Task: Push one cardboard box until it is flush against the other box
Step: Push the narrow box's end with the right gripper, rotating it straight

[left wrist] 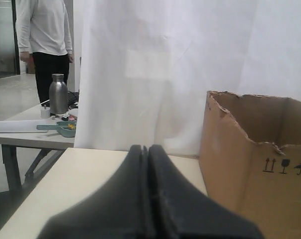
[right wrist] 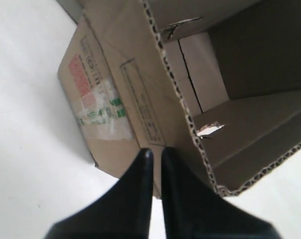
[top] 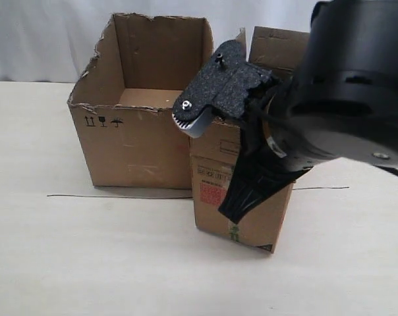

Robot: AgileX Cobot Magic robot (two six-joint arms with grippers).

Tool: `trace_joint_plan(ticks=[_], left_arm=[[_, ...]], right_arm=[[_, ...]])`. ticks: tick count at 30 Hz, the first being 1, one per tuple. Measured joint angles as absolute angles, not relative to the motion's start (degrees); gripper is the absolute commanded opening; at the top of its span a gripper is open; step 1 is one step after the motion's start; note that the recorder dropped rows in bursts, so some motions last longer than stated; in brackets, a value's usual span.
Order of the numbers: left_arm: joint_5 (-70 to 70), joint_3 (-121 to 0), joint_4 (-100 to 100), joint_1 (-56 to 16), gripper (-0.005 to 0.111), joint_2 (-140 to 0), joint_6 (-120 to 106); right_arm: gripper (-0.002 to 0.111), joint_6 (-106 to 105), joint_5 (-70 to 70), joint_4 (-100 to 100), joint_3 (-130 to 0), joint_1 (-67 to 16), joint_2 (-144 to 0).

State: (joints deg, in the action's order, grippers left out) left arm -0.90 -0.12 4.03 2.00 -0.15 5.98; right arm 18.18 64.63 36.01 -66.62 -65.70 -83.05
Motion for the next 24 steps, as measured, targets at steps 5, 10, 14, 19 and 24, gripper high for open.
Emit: trace_joint_plan(ticks=[5,10,14,19,24], left_arm=[[-0.9,-0.12,4.03,2.0,0.0,-0.15,5.98],[-0.9,-0.12,4.03,2.0,0.0,-0.15,5.98],[-0.9,-0.12,4.03,2.0,0.0,-0.15,5.98],[-0.9,-0.12,4.03,2.0,0.0,-0.15,5.98],[-0.9,-0.12,4.03,2.0,0.0,-0.15,5.98]], right_arm=[[0.005,18.06,63.65,36.25,-66.62,-63.25,-83.05],[0.005,18.06,60.59,36.84,-66.62,-62.99,-83.17],[0.005,18.17,59.81,38.57,-66.62,-62.99,-84.97],[0.005,18.66,59.72,41.02,-66.62,-62.99,-86.95],[0.005,21.85,59.07,45.77,-66.62,-62.99,-87.17]])
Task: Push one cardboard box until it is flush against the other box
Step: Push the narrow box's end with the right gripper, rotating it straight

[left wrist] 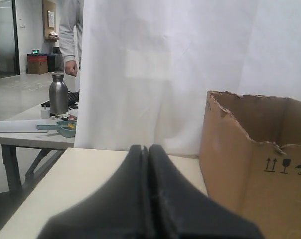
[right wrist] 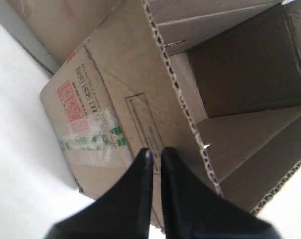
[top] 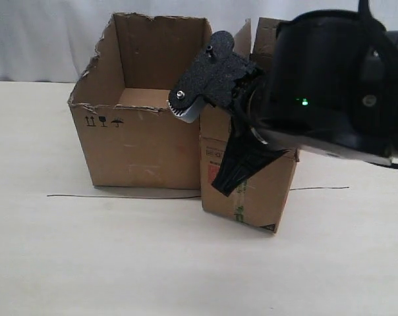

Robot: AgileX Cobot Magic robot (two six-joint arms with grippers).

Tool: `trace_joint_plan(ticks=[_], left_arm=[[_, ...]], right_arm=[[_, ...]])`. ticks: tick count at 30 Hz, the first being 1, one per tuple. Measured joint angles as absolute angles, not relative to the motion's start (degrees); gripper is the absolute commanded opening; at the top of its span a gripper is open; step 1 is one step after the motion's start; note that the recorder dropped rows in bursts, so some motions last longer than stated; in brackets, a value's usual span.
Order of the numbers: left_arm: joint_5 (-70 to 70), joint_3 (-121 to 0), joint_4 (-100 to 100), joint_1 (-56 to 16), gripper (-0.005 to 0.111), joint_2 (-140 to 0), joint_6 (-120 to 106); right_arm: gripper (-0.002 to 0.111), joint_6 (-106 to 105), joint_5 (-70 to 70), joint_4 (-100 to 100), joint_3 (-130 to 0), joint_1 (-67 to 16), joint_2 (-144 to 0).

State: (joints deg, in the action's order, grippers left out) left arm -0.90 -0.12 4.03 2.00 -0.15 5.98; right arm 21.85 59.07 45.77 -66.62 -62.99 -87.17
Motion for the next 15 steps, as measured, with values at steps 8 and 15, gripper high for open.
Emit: trace_joint_plan(ticks=[8,15], left_arm=[[-0.9,-0.12,4.08,2.0,0.0,-0.15,5.98],[-0.9,-0.12,4.17,2.0,0.0,-0.15,5.98]], right_arm=[[0.005,22.78,58.3,46.83,-66.52,-59.45,-87.17],[0.005,23.13,54.98,46.74,-64.88,-56.4,-87.17]])
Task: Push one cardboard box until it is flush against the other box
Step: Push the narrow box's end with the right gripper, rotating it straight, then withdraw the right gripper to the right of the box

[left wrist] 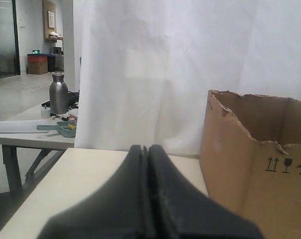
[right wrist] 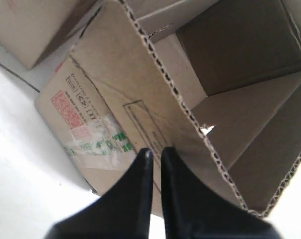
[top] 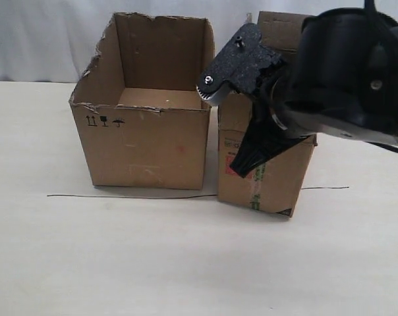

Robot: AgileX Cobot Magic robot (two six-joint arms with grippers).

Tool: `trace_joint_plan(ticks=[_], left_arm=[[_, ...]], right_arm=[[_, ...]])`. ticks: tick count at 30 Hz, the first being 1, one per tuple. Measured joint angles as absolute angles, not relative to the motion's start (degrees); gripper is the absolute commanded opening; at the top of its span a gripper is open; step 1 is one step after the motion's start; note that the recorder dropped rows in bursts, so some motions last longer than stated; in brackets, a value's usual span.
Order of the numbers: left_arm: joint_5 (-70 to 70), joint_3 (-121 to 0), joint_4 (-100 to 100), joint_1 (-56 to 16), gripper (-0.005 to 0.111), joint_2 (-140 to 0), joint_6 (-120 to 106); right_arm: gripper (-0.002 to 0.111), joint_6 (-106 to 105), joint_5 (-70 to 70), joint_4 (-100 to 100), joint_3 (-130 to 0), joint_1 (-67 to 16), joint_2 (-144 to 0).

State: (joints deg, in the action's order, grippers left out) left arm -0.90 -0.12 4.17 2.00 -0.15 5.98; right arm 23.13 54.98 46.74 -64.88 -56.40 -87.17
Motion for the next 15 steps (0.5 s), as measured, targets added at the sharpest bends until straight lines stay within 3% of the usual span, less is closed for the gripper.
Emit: trace_joint_plan(ticks=[7,12,15], left_arm=[[-0.9,-0.12,4.17,2.0,0.0,-0.15,5.98],[-0.9,-0.12,4.17,2.0,0.0,-0.15,5.98],[-0.9,-0.12,4.17,2.0,0.0,-0.15,5.98]], right_arm=[[0.005,23.27,54.82,45.61,-64.88,-57.78,-82.93],[0.005,26.19,54.95,45.11,-64.88,-58.46,-70.86],[0.005,30.32,54.95,45.62,-63.69,-53.45,-61.56]])
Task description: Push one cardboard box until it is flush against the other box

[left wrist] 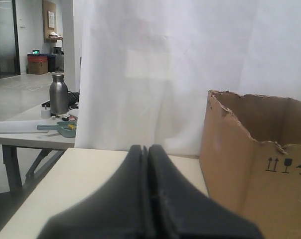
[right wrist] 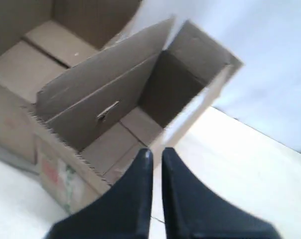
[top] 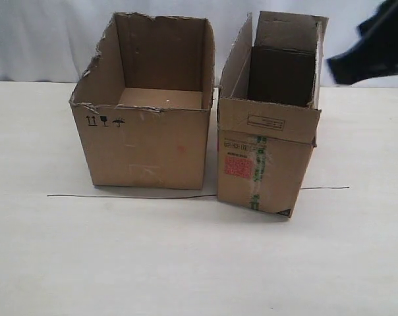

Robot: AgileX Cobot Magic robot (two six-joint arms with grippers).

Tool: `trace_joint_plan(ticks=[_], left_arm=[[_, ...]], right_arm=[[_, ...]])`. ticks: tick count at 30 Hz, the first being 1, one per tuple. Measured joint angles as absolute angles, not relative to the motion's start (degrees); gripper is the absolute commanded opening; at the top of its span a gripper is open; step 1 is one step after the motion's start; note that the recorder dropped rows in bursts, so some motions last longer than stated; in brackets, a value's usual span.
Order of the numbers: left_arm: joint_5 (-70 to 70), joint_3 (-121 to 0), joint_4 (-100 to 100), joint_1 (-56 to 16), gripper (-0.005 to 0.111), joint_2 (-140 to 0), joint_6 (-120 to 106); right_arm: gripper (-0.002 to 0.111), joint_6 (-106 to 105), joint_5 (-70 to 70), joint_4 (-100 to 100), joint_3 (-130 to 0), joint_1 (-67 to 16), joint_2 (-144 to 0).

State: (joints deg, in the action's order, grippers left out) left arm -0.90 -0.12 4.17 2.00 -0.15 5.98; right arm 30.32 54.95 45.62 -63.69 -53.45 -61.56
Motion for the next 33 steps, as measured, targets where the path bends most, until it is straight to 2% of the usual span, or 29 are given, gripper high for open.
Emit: trace_joint_plan(ticks=[3,4,5,6,9,13,20,26,33], left_arm=[[-0.9,-0.12,4.17,2.0,0.0,-0.15,5.98],[-0.9,-0.12,4.17,2.0,0.0,-0.15,5.98],[-0.9,-0.12,4.17,2.0,0.0,-0.15,5.98],[-0.9,-0.12,4.17,2.0,0.0,-0.15,5.98],[-0.9,-0.12,4.17,2.0,0.0,-0.15,5.98],[-0.9,-0.12,4.17,2.0,0.0,-0.15,5.98],[-0.9,-0.12,4.17,2.0,0.0,-0.15,5.98],[-0.9,-0.12,4.17,2.0,0.0,-0.15,5.98],[-0.9,-0.12,4.17,2.0,0.0,-0.15,5.98]], right_arm=[[0.005,34.92,53.13,46.1,-58.33,-43.1,-55.85],[0.005,37.75,49.54,45.96,-54.15,-36.14,-54.94],[0.005,38.85,46.68,45.46,-51.99,-32.5,-54.86],[0.005,40.03,38.79,42.59,-47.83,-24.96,-55.57],[0.005,38.76,19.39,32.84,-40.78,-10.16,-61.37],[0.005,37.66,2.92,29.37,-38.03,0.57,-75.85],[0.005,48.42,-24.5,32.12,-39.34,4.47,-98.35],[0.005,62.85,-35.38,43.23,-48.17,4.49,-112.31],[0.005,70.98,-44.82,45.62,-54.77,4.49,-121.81]])
